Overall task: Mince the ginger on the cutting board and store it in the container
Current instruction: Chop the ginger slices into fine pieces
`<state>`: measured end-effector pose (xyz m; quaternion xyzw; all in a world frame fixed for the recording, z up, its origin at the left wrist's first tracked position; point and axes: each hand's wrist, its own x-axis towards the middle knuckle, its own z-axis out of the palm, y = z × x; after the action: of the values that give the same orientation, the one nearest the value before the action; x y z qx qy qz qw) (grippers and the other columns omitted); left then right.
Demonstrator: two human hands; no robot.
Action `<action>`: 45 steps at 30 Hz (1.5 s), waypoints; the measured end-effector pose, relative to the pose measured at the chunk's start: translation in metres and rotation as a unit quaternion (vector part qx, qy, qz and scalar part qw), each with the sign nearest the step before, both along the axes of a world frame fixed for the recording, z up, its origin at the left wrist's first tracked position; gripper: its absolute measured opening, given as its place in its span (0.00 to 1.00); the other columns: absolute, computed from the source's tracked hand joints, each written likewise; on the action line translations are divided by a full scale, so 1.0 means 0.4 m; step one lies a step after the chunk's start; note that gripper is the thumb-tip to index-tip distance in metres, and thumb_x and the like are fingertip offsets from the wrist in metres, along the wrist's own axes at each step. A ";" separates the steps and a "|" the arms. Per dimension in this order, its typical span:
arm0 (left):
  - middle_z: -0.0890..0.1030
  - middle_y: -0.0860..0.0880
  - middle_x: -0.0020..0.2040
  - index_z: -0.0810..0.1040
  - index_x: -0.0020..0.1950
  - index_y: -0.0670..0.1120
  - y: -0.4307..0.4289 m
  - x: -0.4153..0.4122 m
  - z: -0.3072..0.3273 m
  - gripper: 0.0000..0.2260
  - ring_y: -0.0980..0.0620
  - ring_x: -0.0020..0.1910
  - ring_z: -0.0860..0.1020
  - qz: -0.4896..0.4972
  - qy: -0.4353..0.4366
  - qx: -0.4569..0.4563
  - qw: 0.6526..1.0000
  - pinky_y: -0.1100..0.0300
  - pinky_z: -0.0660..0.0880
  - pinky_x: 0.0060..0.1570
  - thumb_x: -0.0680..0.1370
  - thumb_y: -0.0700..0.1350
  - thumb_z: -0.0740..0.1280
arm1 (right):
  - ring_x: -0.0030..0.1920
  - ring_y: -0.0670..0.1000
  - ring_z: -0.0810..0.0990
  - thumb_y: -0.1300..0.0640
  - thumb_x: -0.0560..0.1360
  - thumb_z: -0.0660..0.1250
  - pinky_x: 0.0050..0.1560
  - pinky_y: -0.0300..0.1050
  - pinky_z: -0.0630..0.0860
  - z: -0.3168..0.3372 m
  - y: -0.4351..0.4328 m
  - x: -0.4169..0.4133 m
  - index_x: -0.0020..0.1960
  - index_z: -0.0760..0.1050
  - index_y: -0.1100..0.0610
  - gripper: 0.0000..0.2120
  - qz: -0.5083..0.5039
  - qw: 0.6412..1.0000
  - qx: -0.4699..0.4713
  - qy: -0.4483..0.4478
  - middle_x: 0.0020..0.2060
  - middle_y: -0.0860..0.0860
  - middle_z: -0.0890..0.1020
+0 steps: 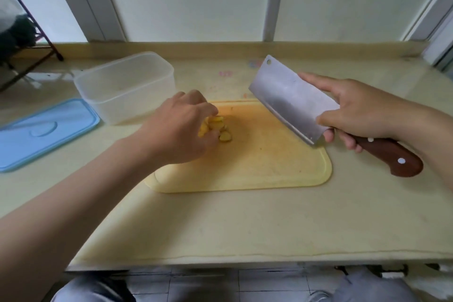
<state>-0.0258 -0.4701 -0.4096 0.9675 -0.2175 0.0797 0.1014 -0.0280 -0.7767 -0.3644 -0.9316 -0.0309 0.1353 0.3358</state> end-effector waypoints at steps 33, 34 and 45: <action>0.80 0.48 0.44 0.83 0.47 0.44 -0.142 -0.034 -0.042 0.06 0.46 0.41 0.78 -0.102 0.019 -0.135 0.985 0.52 0.75 0.43 0.76 0.45 0.71 | 0.23 0.54 0.76 0.67 0.80 0.61 0.22 0.42 0.73 -0.005 0.021 -0.074 0.77 0.53 0.23 0.44 -0.019 0.998 0.046 -0.029 0.28 0.53 0.82; 0.80 0.48 0.43 0.83 0.47 0.43 -0.144 -0.038 -0.046 0.09 0.46 0.41 0.77 -0.106 0.021 -0.123 0.987 0.52 0.75 0.43 0.76 0.48 0.69 | 0.22 0.53 0.76 0.67 0.79 0.61 0.22 0.42 0.74 -0.005 0.024 -0.076 0.77 0.53 0.23 0.44 -0.019 0.998 0.041 -0.033 0.29 0.54 0.83; 0.84 0.48 0.49 0.85 0.47 0.43 -0.169 -0.031 -0.071 0.07 0.43 0.45 0.80 -0.182 -0.015 -0.105 0.978 0.54 0.73 0.49 0.74 0.41 0.67 | 0.22 0.52 0.77 0.65 0.79 0.61 0.24 0.45 0.77 -0.012 0.036 -0.100 0.76 0.52 0.21 0.44 -0.024 0.999 0.013 -0.034 0.30 0.54 0.83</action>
<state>-0.0381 -0.5379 -0.4378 0.8944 -0.3817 0.0964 0.2122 -0.0680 -0.7622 -0.3693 -0.9317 -0.0213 0.0948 0.3500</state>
